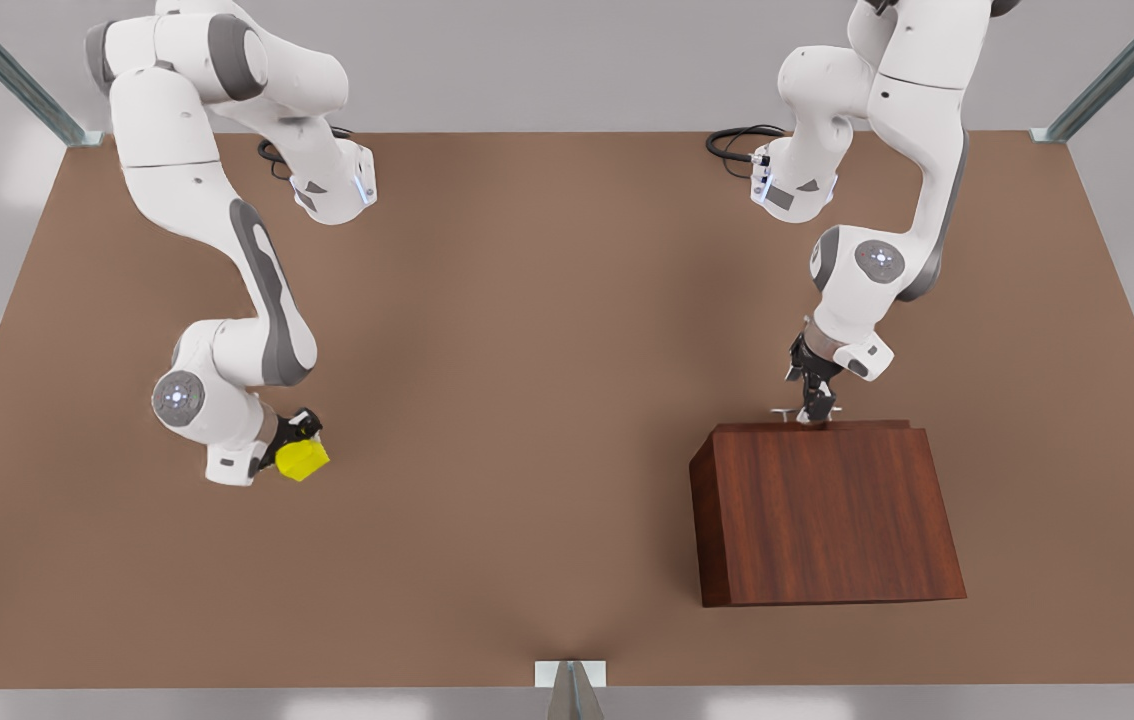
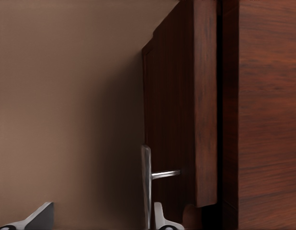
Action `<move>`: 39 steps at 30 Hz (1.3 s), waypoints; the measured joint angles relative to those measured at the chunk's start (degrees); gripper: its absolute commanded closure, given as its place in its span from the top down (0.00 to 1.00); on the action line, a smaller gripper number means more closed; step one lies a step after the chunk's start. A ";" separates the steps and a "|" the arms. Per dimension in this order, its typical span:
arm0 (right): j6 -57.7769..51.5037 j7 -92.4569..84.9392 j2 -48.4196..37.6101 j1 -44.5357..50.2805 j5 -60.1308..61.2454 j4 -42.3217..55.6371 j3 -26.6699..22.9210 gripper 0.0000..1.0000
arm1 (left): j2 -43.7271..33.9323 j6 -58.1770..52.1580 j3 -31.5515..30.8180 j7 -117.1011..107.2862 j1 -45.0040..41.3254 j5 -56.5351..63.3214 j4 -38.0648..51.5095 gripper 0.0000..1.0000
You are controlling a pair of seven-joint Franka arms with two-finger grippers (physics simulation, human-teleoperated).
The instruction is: Open the drawer with left arm, place the square in the middle with right arm, and place the square in the drawer with left arm
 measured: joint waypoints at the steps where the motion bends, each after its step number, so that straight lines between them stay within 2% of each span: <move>1: 0.18 0.87 0.98 4.92 -0.04 2.38 0.00 0.72 | -0.34 -0.78 0.29 0.10 0.06 0.03 0.00 1.00; 3: -0.02 1.47 4.29 9.61 -1.04 8.29 0.20 0.73 | -0.85 -1.95 0.87 0.39 0.31 0.12 0.00 1.00; 7: -1.35 5.53 16.59 21.39 -2.94 27.31 0.25 0.73 | -1.37 -3.16 1.90 0.58 0.39 0.48 0.00 1.00; 9: -10.93 10.90 22.76 27.47 -4.45 40.04 -0.12 0.73 | -2.47 -3.55 1.90 0.58 -0.01 0.50 -0.99 1.00; 13: -8.87 20.02 30.80 31.71 -4.31 48.68 0.16 0.73 | -2.96 -4.40 1.90 0.49 0.11 0.56 -1.23 1.00; 15: -6.19 23.18 32.39 32.08 -4.11 49.93 2.00 0.73 | -2.96 -4.40 1.87 0.41 0.23 0.59 -1.40 1.00; 17: -4.98 23.98 33.62 33.30 -4.27 50.22 1.66 0.76 | -3.30 -4.40 1.81 0.32 0.22 0.61 -1.71 1.00; 19: -5.35 21.56 30.24 33.47 -4.47 43.25 -0.05 0.76 | -3.64 -4.40 1.81 0.23 0.05 0.63 -1.93 1.00; 23: -4.78 21.57 24.19 33.48 -6.85 33.96 0.31 0.78 | -4.45 -5.26 1.75 -0.45 -0.21 0.63 -2.23 1.00; 24: -4.65 21.72 24.50 33.57 -6.88 33.87 0.35 1.00 | -4.70 -5.28 1.72 -0.47 -0.27 0.63 -2.45 1.00; 29: -4.65 21.75 24.66 33.85 -6.78 34.13 0.44 1.00 | -4.98 -5.37 1.72 -0.47 -1.48 0.64 -2.81 1.00; 32: -5.39 21.13 11.99 30.13 -6.57 26.22 0.34 1.00 | -5.77 -5.62 1.80 -0.47 -2.00 0.62 -3.60 1.00; 34: -6.57 21.24 -3.06 25.15 -6.69 15.06 0.36 1.00 | -6.12 -5.60 1.80 -0.47 -2.05 0.64 -4.42 1.00; 38: -22.52 21.37 -21.35 8.30 -5.92 12.16 0.26 1.00 | -7.04 -5.63 1.81 -0.39 -2.12 0.65 -5.66 1.00; 39: -32.94 22.01 -24.52 3.67 -5.83 14.20 -0.12 1.00 | -7.23 -5.63 1.81 -0.39 -2.14 0.65 -5.80 1.00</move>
